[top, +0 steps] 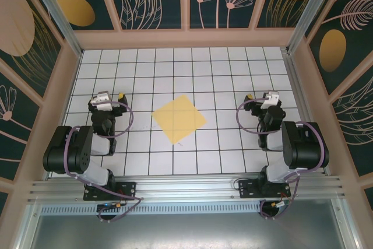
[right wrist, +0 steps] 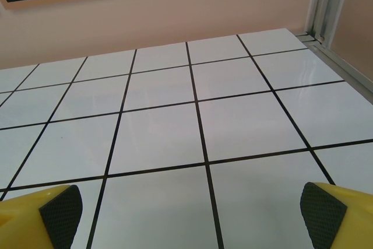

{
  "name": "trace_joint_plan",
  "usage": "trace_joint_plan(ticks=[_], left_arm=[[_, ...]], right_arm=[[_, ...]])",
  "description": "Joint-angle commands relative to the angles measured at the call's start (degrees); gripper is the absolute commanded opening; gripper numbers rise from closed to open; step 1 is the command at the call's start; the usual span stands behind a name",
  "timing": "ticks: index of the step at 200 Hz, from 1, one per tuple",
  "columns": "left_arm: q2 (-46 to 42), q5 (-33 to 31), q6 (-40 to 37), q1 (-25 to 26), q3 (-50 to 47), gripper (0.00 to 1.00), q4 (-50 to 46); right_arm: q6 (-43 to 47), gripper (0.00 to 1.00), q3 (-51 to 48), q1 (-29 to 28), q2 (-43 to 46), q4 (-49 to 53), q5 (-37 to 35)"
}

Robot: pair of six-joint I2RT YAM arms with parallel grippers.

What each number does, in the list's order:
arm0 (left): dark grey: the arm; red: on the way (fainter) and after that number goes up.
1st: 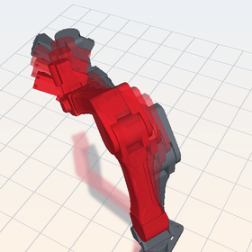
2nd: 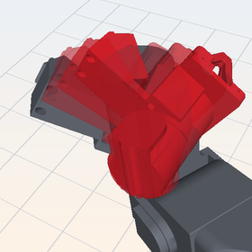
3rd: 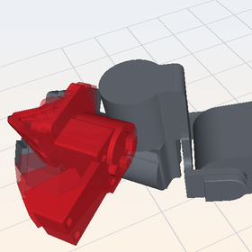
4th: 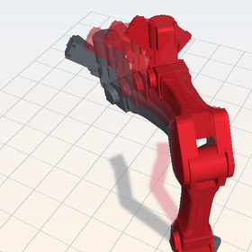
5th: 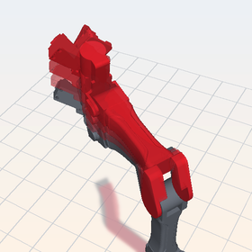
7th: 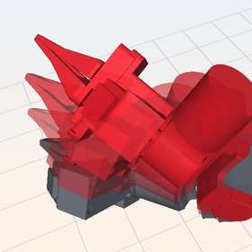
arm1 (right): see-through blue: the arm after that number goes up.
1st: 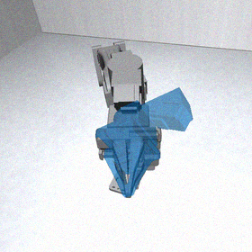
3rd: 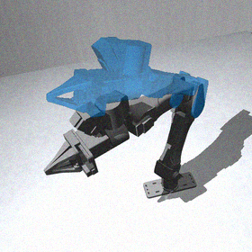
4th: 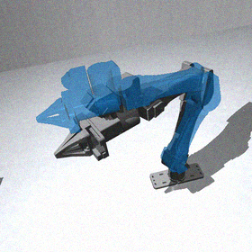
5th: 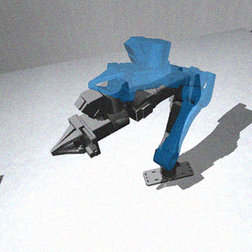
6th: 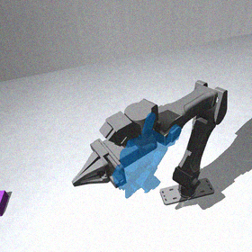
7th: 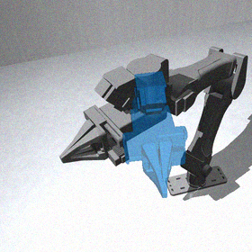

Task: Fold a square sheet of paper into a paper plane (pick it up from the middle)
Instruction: Rotate the square sheet of paper at the center of the table.

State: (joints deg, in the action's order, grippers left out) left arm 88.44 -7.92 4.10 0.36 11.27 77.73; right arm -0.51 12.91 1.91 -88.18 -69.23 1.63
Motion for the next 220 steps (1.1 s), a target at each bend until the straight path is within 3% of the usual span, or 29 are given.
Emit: trace_joint_plan(ticks=[1, 15, 36, 54, 90, 106, 122, 143, 153, 190, 220], left_arm=[[-0.23, 0.72, 0.56, -0.27, 0.33, 0.99, 1.19], [-0.67, 1.66, 0.39, -0.27, -2.32, 0.99, 5.87], [-1.72, -1.79, 1.65, -0.27, -7.27, 0.99, 14.71], [-6.22, -2.47, 1.77, -0.27, -9.06, 0.99, 13.83], [-23.52, -6.08, 7.89, -0.27, -4.39, 0.99, -11.83], [-31.69, -8.27, 12.61, -0.25, -0.97, 0.99, -25.07], [-39.32, -8.79, 17.18, -0.27, 1.76, 0.99, -36.55], [-45.74, -6.31, 22.99, -0.29, 3.61, 0.99, -45.18], [-46.76, -2.38, 24.42, -0.23, 5.25, 0.99, -48.86], [-40.63, 9.51, 27.63, -0.27, 15.05, 0.99, -64.29], [-38.81, 9.09, 32.61, -0.27, 18.67, 0.99, -73.64]], right_arm=[[-0.08, 0.99, 0.73, 0.55, -0.07, -1.76, 1.32], [0.05, 0.99, 0.63, 0.39, -0.06, -1.78, 1.1], [0.24, 0.99, 1.07, 0.03, 0.65, -0.3, 0.78], [0.63, 0.99, 2.95, -1.25, 4.64, 6.59, -1.95], [-8.36, 0.99, 16.49, -1.3, 13.49, 42.18, -5.68], [-17.5, 0.99, 21.46, -1.13, 17.49, 55.5, -5.94], [-24.21, 0.99, 28.22, -0.52, 18.57, 68.65, 0.81], [-26.24, 0.94, 28.0, -1.31, 20.19, 68.97, 20.16], [-28.02, 0.92, 26.64, -3.82, 21.79, 67.32, 24.85], [-28.5, 0.89, 28.61, -19.32, 21.46, 72.99, 17.01], [-31.76, 0.82, 29.31, -30.36, 16.77, 72.42, 15.79]])
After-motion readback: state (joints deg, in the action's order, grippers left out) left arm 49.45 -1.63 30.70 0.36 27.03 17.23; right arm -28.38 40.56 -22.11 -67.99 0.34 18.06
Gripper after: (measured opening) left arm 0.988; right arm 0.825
